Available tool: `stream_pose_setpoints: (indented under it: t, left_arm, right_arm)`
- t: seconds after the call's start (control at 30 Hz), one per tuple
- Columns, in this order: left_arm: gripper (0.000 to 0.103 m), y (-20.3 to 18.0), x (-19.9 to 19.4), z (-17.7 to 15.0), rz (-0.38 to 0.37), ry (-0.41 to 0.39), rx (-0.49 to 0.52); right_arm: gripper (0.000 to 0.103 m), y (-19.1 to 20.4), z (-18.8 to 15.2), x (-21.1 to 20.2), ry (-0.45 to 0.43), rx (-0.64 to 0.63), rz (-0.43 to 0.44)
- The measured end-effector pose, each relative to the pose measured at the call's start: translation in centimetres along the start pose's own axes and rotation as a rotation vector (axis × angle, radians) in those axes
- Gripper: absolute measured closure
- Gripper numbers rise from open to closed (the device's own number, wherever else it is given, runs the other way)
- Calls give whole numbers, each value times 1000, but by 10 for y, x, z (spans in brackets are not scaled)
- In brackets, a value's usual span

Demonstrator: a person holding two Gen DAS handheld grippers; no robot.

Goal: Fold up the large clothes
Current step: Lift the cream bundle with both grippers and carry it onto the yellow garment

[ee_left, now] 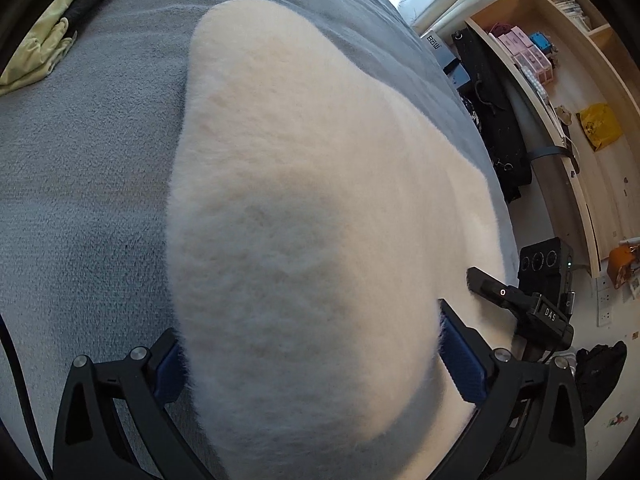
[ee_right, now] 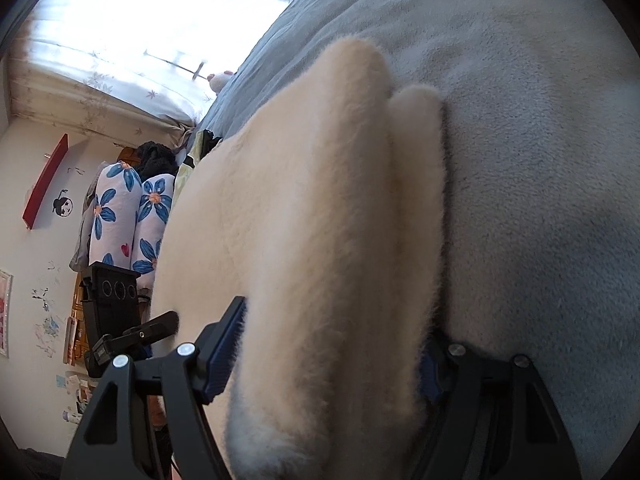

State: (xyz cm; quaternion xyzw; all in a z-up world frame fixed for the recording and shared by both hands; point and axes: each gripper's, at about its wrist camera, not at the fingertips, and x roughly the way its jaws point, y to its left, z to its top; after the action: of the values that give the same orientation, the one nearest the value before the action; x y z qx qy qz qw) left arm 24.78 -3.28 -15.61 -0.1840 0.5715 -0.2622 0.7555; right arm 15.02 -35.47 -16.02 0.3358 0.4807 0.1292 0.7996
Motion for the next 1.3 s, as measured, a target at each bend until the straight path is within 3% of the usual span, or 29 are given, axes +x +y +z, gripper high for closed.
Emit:
stream_pose_setpoints:
  t: [0.17,0.3,0.43,0.6,1.0,1.3]
  left_arm:
    - [4,-15,-2,1,70,-38,28]
    - [15,-36,-11,-4,161,-105,83]
    - [25,-50,-26,-8,224,-163,130]
    - [28,-59,-48,-12,253,-182,149]
    - [29,-6,-134,-67,304,-198,100]
    - [29,44,-212,-83,349,-249,57]
  right_arm:
    - [49,9,-1,-2,-1,-21,-31]
    - [57,31,-3,-6,-11,-69,-107]
    - [59,61,-8,-12,-36,-131,-169]
    - [60,98,-20,-16,-43,-199,-209]
    - [60,168,-64,9,26,-275,-186]
    - [61,244,-85,46,55,-343,-122]
